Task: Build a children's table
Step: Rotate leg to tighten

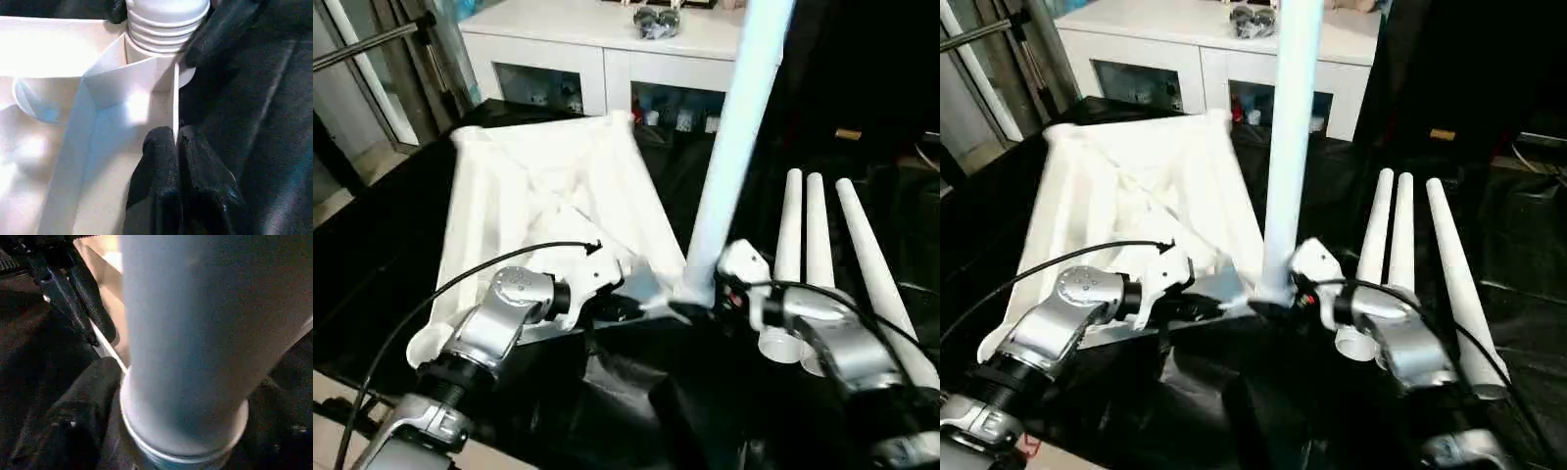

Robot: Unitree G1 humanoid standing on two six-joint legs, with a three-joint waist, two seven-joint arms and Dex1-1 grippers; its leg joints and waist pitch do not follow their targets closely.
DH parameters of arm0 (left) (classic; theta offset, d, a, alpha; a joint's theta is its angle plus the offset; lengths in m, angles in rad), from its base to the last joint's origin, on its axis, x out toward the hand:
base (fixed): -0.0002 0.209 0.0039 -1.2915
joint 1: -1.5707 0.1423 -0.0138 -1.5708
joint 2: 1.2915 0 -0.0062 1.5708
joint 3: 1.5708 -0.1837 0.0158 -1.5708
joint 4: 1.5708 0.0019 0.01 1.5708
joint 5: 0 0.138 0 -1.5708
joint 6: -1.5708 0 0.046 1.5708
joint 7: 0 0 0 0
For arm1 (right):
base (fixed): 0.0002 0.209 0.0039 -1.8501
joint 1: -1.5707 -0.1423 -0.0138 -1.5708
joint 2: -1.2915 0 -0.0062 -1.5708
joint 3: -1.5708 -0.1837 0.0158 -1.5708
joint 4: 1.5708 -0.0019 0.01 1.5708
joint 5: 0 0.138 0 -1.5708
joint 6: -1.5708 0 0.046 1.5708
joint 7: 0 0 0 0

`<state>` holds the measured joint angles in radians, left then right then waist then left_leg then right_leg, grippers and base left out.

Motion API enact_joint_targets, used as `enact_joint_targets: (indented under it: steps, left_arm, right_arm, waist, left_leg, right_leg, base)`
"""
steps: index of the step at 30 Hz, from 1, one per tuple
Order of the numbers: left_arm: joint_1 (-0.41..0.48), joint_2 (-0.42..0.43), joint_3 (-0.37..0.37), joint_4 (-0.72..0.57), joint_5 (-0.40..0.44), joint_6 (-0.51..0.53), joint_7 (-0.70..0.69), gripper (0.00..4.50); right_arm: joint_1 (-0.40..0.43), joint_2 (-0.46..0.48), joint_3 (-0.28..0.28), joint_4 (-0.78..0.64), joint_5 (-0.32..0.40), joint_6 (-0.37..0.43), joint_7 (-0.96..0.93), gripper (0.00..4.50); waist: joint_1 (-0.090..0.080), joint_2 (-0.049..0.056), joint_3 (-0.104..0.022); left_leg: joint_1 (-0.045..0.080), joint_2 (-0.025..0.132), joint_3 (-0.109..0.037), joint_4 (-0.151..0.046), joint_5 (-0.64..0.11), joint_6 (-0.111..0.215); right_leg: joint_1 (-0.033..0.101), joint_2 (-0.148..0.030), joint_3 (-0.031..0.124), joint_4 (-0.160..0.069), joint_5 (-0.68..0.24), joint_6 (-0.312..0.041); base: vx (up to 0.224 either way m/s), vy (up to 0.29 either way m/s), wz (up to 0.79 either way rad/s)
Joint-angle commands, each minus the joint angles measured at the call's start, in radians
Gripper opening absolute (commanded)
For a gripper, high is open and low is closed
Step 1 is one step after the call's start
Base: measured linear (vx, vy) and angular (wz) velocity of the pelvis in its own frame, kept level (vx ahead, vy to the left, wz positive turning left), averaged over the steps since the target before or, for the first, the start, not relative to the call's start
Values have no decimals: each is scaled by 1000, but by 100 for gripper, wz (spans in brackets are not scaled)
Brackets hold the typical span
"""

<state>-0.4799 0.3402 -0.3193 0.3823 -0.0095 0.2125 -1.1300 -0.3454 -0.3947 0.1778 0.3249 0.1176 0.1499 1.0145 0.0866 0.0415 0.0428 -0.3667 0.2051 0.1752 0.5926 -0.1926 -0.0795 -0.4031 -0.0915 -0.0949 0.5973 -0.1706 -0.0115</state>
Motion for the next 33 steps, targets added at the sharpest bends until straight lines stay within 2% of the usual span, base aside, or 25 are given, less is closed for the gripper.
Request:
enact_joint_targets:
  steps: [1, 7, 11, 13, 14, 15, 16, 17, 18, 19, 21, 22, 23, 24, 25, 26, 27, 33]
  left_arm:
    - [-13, 0, 4, -34, -27, -16, 1, 0]
    - [-7, 7, 0, -41, -31, -16, -14, 0]
    - [-4, -3, 5, -45, -33, -10, -6, 0]
    - [-14, -31, 13, -35, -26, 0, 43, 0]
    - [-22, -48, 16, -26, -20, 5, 75, 0]
    - [-32, -67, 19, -18, -14, 19, 109, 0]
    - [-48, -97, 25, -3, -3, 44, 163, 0]
    - [-56, -111, 27, 5, 2, 53, 188, 0]
    - [-66, -128, 30, 15, 8, 61, 215, 0]
    - [-81, -160, 34, 37, 17, 66, 264, 0]
    - [-88, -174, 36, 47, 21, 67, 286, 0]
    - [-92, -185, 37, 54, 23, 69, 301, 0]
    - [-108, -225, 37, 78, 32, 73, 353, 0]
    - [-108, -225, 37, 78, 32, 73, 353, 0]
    - [-106, -232, 31, 74, 32, 73, 350, 0]
    - [-104, -234, 27, 69, 31, 72, 343, 0]
    - [-98, -232, 22, 59, 29, 72, 330, 0]
    - [-68, -197, 10, 20, 19, 52, 260, 0]
  right_arm:
    - [9, 14, 54, -42, 31, 12, 55, 312]
    - [13, 26, 59, -61, 47, 44, 68, 279]
    - [13, 52, 51, -56, 46, 64, 42, 272]
    - [-21, 120, 25, 34, -5, 64, -125, 272]
    - [-48, 158, 7, 98, -36, 63, -233, 272]
    - [-73, 195, -15, 159, -57, 64, -333, 272]
    - [-102, 242, -48, 226, -64, 64, -451, 272]
    - [-113, 263, -63, 250, -62, 69, -498, 272]
    - [-124, 286, -81, 276, -57, 77, -549, 272]
    - [-136, 319, -95, 306, -56, 79, -616, 272]
    - [-139, 331, -97, 315, -59, 75, -638, 272]
    - [-140, 339, -93, 318, -63, 72, -643, 272]
    - [-141, 368, -68, 325, -80, 54, -653, 272]
    - [-141, 368, -68, 325, -80, 54, -653, 272]
    - [-140, 371, -57, 321, -83, 49, -640, 307]
    - [-140, 372, -52, 316, -85, 47, -630, 307]
    - [-138, 371, -57, 304, -73, 52, -609, 342]
    - [-147, 332, -43, 299, -109, -6, -568, 382]
  waist:
    - [-2, -1, -61]
    - [-2, 1, -65]
    - [-2, 0, -64]
    - [-3, -3, -62]
    - [-12, -8, -57]
    - [-16, -6, -56]
    - [-30, -7, -51]
    - [-40, -4, -53]
    - [-41, -3, -52]
    - [-42, -5, -53]
    - [-43, -5, -52]
    - [-42, -5, -55]
    - [-43, -5, -54]
    - [-42, -4, -53]
    - [-40, -6, -55]
    - [-39, -6, -55]
    - [-37, -3, -55]
    - [-34, -2, -59]
  left_leg:
    - [8, 27, -4, -71, -206, 58]
    - [6, 27, -5, -69, -179, 63]
    - [6, 26, -4, -69, -187, 59]
    - [6, 26, -5, -71, -190, 53]
    - [1, 24, -6, -76, -208, 39]
    - [0, 22, -8, -78, -220, 27]
    - [0, 17, -11, -80, -261, 0]
    - [4, 17, -14, -80, -272, -14]
    - [8, 17, -14, -79, -277, -16]
    - [13, 17, -13, -77, -282, -13]
    - [13, 16, -10, -77, -279, -4]
    - [11, 16, -10, -77, -275, 4]
    - [8, 16, -9, -78, -268, 10]
    - [10, 16, -8, -78, -272, 8]
    - [13, 16, -9, -78, -273, 9]
    - [9, 16, -9, -78, -268, 15]
    - [9, 18, -10, -79, -268, 17]
    - [7, 19, -8, -77, -242, 26]
  right_leg:
    - [56, -54, 50, -68, -212, -219]
    - [58, -52, 48, -61, -150, -235]
    - [57, -53, 49, -62, -162, -235]
    - [56, -54, 49, -64, -187, -229]
    - [56, -54, 47, -69, -236, -216]
    - [56, -56, 45, -70, -278, -206]
    - [57, -58, 40, -80, -383, -174]
    - [54, -59, 41, -86, -427, -155]
    - [50, -60, 42, -90, -438, -149]
    - [47, -58, 43, -94, -435, -146]
    - [45, -55, 45, -93, -398, -154]
    - [49, -54, 44, -90, -380, -155]
    - [49, -52, 45, -89, -362, -156]
    - [46, -51, 44, -91, -366, -155]
    - [47, -52, 45, -90, -365, -157]
    - [50, -53, 46, -88, -357, -159]
    - [50, -53, 46, -87, -349, -159]
    - [52, -54, 47, -79, -279, -185]
  base:
    - [0, 0, 0]
    - [0, 0, 0]
    - [0, 0, 0]
    - [0, 0, 0]
    - [0, 0, 0]
    - [0, 0, 0]
    - [0, 0, 0]
    - [0, 0, 0]
    - [0, 0, 0]
    - [0, 0, 0]
    - [0, 0, 0]
    - [0, 0, 0]
    - [0, 0, 0]
    - [0, 0, 0]
    - [0, 0, 0]
    - [0, 0, 0]
    - [0, 0, 0]
    - [0, 0, 0]
